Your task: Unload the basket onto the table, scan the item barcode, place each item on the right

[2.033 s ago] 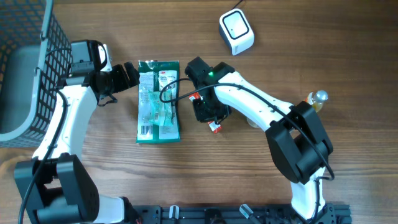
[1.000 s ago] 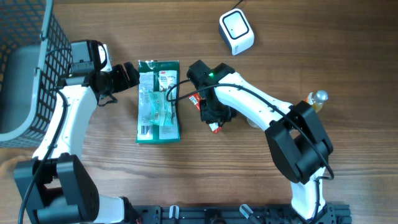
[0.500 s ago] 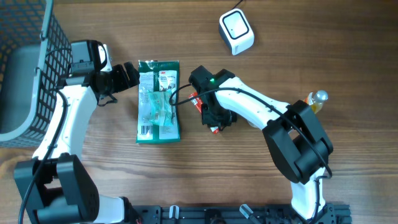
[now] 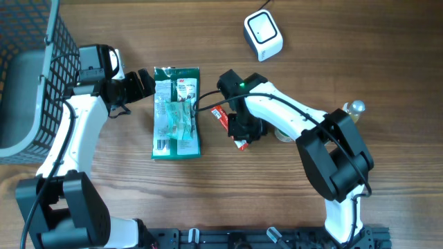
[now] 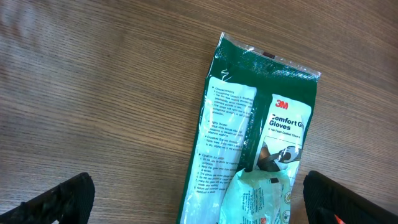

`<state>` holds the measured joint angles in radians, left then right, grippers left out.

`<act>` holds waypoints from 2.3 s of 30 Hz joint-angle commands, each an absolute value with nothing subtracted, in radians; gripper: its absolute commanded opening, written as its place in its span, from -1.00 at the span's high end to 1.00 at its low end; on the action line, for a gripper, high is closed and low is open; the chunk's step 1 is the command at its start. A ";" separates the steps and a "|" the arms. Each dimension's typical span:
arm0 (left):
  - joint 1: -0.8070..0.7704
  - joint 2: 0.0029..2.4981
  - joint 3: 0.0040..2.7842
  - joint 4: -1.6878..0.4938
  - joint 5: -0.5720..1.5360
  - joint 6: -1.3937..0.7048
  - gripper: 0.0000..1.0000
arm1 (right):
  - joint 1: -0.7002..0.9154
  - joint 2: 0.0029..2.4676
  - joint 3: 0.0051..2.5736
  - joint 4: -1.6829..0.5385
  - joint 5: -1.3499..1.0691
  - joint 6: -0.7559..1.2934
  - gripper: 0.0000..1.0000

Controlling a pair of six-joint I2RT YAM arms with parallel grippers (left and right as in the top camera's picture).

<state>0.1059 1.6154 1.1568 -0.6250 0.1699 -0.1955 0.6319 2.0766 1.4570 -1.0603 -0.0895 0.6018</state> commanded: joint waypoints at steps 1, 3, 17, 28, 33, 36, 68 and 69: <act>0.114 1.604 1.170 -0.621 0.163 -0.187 -1.00 | 0.632 2.085 1.471 -1.059 -0.121 0.605 0.49; 0.114 1.604 1.170 -0.621 0.163 -0.187 -1.00 | 0.632 2.085 1.471 -1.060 -0.134 0.602 0.49; 0.114 1.604 1.170 -0.621 0.163 -0.187 -1.00 | 0.641 2.085 1.467 -1.058 -0.207 0.602 0.42; 0.115 1.604 1.170 -0.621 0.163 -0.187 -1.00 | 0.664 2.085 1.411 -1.014 -0.154 0.660 0.51; 0.115 1.604 1.170 -0.621 0.163 -0.187 -1.00 | 0.662 2.085 1.411 -1.013 -0.086 0.680 0.60; 0.115 1.604 1.170 -0.621 0.163 -0.187 -1.00 | 0.661 2.085 1.412 -0.982 -0.015 0.535 0.60; 0.115 1.604 1.170 -0.621 0.163 -0.187 -1.00 | 0.660 1.990 1.642 -1.011 -0.110 0.471 -0.99; 0.115 1.604 1.170 -0.622 0.163 -0.187 -1.00 | 0.660 1.990 1.642 -1.001 -0.105 0.477 -0.82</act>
<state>0.1059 1.6154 1.1568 -0.6250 0.1696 -0.1955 0.6624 1.9965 1.6241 -1.0225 -0.0265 0.4446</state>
